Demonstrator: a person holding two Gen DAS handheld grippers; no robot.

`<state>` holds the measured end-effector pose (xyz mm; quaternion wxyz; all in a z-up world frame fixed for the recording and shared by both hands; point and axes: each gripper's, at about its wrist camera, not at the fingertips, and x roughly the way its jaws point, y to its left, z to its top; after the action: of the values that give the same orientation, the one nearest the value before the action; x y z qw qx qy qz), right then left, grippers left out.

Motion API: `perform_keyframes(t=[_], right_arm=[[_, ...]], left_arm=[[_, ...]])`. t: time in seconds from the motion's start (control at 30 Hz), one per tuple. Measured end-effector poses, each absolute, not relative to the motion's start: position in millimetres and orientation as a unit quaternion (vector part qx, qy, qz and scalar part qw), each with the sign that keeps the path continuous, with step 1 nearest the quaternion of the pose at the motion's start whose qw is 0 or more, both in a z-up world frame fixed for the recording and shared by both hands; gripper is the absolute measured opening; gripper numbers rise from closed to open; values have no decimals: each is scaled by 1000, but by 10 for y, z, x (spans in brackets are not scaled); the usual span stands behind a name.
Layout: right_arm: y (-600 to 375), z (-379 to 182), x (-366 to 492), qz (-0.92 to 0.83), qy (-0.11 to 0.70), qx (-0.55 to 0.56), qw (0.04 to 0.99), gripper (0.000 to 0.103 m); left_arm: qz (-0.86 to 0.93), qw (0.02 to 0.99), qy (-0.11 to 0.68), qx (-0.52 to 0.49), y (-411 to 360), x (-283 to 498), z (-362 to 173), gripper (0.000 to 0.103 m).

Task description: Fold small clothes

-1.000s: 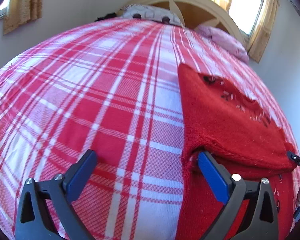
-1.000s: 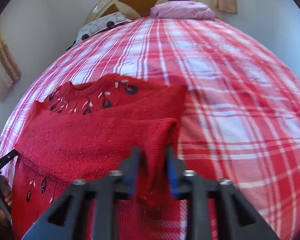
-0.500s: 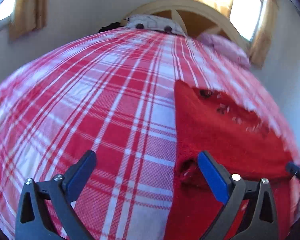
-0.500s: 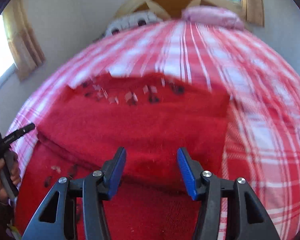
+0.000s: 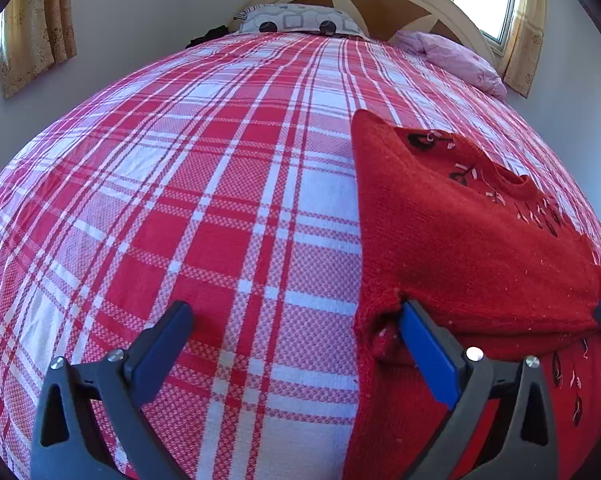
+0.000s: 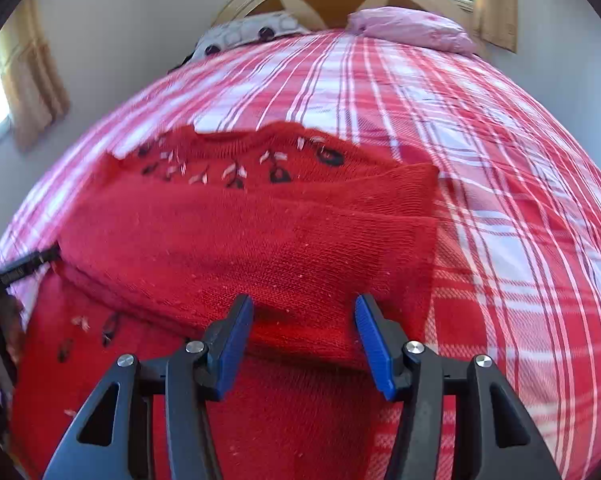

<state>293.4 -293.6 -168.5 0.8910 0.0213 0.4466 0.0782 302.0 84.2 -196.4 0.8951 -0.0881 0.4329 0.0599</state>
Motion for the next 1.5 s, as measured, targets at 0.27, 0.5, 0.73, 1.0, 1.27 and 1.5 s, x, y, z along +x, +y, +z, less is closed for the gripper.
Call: perform_keyframes(t=[0.27, 0.5, 0.73, 1.0, 1.27, 1.5], right_arm=[[-2898, -1790, 2897, 71, 453, 6, 889, 55], [-2872, -1841, 2965, 62, 456, -5, 888, 58], [-2998, -1853, 3082, 59, 456, 33, 887, 59], [-2978, -1713, 2568, 60, 452, 23, 889, 59], [-3193, -1794, 2330, 50, 456, 52, 887, 59], [-3154, -1763, 2082, 49, 456, 45, 887, 54]], left_arm=[[59, 895, 433, -88, 844, 3010, -1969, 103], [56, 894, 436, -89, 831, 3031, -1982, 103], [50, 894, 434, -98, 848, 3030, -1990, 103], [28, 896, 433, -96, 874, 2900, -1977, 103], [33, 892, 447, -68, 774, 2692, -1947, 103], [27, 892, 445, -67, 761, 2329, -1916, 103]])
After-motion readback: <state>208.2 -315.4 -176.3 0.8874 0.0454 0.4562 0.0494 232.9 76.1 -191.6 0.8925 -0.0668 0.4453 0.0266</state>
